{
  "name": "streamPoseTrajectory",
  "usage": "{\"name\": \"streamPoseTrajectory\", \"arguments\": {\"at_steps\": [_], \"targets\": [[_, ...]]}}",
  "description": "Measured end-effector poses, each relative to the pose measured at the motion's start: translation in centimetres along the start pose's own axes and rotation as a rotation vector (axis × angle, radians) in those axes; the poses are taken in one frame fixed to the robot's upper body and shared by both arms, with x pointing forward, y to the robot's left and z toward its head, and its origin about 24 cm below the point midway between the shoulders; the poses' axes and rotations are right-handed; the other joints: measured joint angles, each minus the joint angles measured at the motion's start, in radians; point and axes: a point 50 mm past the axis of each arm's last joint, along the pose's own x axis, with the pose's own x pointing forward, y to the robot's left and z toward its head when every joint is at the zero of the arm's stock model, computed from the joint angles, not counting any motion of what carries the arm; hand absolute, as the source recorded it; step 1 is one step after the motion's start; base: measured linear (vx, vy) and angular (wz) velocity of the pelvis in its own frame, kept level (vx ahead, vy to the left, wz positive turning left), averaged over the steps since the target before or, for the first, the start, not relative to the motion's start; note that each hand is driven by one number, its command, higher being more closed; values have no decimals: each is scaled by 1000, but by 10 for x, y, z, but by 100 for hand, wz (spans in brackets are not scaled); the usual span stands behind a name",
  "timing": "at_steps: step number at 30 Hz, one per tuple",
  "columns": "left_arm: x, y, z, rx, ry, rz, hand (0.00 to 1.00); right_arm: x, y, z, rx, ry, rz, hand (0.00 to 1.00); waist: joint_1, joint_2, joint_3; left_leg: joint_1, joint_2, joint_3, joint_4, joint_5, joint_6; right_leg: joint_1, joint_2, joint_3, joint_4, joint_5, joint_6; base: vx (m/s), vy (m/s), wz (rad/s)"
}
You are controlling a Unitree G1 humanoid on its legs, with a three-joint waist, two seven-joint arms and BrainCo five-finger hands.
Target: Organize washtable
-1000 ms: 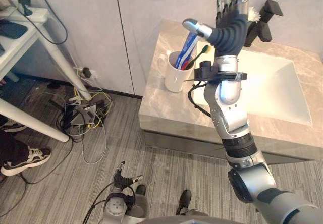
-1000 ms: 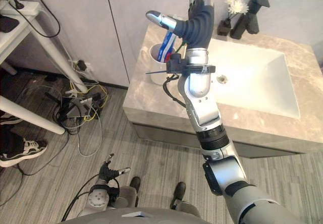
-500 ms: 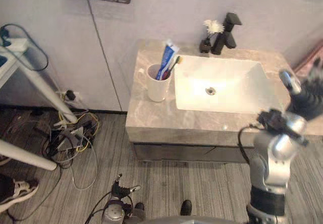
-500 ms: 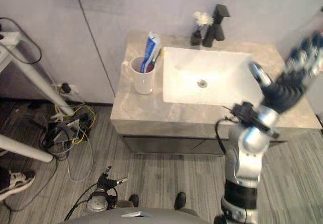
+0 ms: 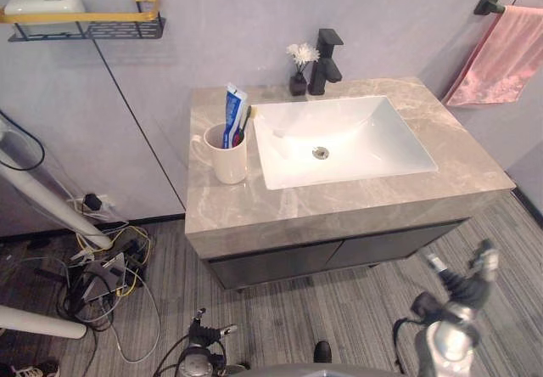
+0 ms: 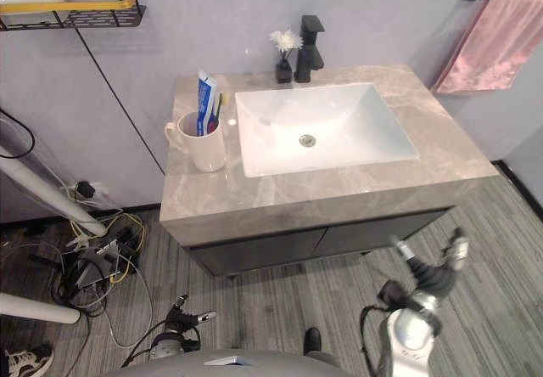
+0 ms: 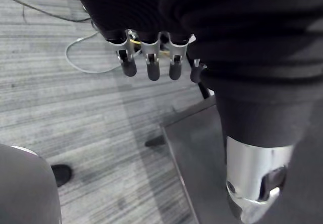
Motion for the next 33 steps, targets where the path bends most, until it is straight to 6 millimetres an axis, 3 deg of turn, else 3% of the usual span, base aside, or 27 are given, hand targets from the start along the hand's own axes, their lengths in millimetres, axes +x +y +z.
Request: {"name": "streamPoseTrajectory", "arguments": {"at_steps": [5,10,12,15,19,24,26,29,33], "targets": [[1,-1,1,19,-4,0,0,-22,8,-52,-190,215,137,0,1,2,0,2,-1,11,0,-2,1,2,0,9,-13,6,6,3,3,-4],[2,1,0,30,-7,4,0,-43,-4,-116,-444,481,268,0,2,3,0,2,-1,10,-1,-2,1,4,0,8,-17,7,6,0,0,0],[2,1,-1,22,-7,0,0,-49,-15,-134,-467,592,254,0,2,3,0,2,-1,8,0,-2,1,6,0,7,-19,7,6,0,0,0],[2,1,-2,11,-1,-13,0,-43,-34,-151,-481,706,188,0,2,5,-1,4,-7,-3,0,-3,2,19,-4,0,-34,8,7,3,0,10],[2,5,-10,-106,59,-3,0,-73,-75,-179,-506,981,87,0,13,15,-13,8,-9,-56,-2,-3,2,54,-6,-57,-41,0,6,38,-15,37],[-1,15,-25,-362,153,57,0,-83,-85,-183,-452,1061,23,0,11,21,-21,15,-10,-91,-19,4,-1,71,-7,-95,-41,-13,3,26,-17,20],[-2,23,-21,-525,136,111,0,-82,-83,-183,-421,1062,16,0,11,21,-25,15,-11,-103,-32,14,-1,71,-8,-106,-41,-15,2,24,-19,21],[-6,52,9,-791,-32,232,0,-79,-80,-182,-420,1051,24,0,19,21,-26,13,-11,-128,-51,31,-4,74,-8,-133,-42,-15,1,2,-19,25],[-23,120,70,-1082,-406,444,0,-80,-78,-183,-383,1062,31,0,27,23,-38,14,-11,-152,-57,41,-6,86,-8,-156,-42,-16,0,-22,-12,17]]}}
